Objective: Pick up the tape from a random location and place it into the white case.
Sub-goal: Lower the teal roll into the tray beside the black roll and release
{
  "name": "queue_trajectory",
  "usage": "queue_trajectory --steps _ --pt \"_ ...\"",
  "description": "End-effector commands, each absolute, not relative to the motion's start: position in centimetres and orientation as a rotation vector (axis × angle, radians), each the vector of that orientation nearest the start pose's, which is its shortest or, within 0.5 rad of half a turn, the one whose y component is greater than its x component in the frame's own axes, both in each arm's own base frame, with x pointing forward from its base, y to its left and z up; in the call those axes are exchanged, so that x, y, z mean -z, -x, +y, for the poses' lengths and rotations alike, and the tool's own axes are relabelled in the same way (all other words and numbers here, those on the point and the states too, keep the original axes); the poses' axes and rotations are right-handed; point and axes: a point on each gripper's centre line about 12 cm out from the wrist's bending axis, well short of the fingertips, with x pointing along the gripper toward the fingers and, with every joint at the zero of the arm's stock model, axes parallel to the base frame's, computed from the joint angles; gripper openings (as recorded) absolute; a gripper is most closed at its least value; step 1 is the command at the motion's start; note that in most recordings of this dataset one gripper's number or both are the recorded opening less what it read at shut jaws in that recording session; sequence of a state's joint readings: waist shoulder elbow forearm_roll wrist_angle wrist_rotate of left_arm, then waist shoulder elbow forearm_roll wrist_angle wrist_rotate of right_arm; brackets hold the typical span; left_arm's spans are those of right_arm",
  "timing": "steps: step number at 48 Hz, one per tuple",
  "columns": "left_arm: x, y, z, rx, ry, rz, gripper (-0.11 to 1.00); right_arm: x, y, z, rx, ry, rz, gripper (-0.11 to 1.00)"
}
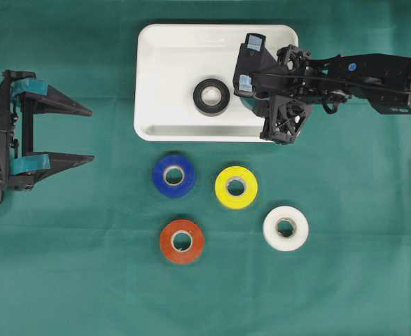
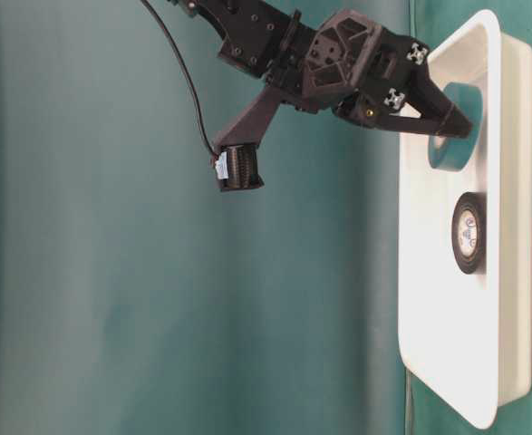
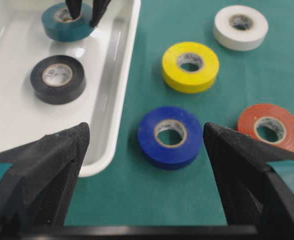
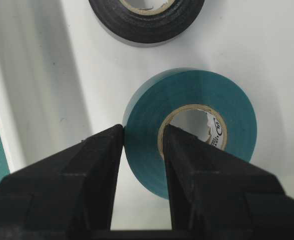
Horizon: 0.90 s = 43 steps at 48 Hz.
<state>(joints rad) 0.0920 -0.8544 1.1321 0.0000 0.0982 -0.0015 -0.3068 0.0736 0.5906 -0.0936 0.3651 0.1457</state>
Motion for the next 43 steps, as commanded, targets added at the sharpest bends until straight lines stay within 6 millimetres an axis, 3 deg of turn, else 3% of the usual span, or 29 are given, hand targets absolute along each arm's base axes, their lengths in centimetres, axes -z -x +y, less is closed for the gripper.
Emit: queue_trajectory --steps 1,20,21,29,32,43 --pt "-24.89 -21.31 2.00 -0.093 0.020 0.357 0.89 -14.36 -36.26 -11.95 0.343 -0.195 0.986 0.28" --pt "-24.97 -21.33 2.00 -0.093 0.020 0.354 0.89 -14.40 -36.29 -12.02 0.346 -0.198 0.984 0.29" --pt "-25.00 -21.31 2.00 -0.093 0.020 0.352 0.89 -14.40 -36.28 -12.02 0.346 -0.197 0.984 0.31" --pt "-25.00 -21.31 2.00 -0.093 0.018 0.352 0.89 -14.46 -36.33 -12.06 0.344 -0.190 0.982 0.79" --pt "-25.00 -21.31 2.00 -0.093 0.018 0.352 0.89 -14.49 -36.35 -12.07 0.344 -0.190 0.983 0.90" --pt "-25.06 -21.33 2.03 -0.095 0.020 0.351 0.89 -14.85 -36.50 -12.12 0.345 -0.189 0.973 0.87"
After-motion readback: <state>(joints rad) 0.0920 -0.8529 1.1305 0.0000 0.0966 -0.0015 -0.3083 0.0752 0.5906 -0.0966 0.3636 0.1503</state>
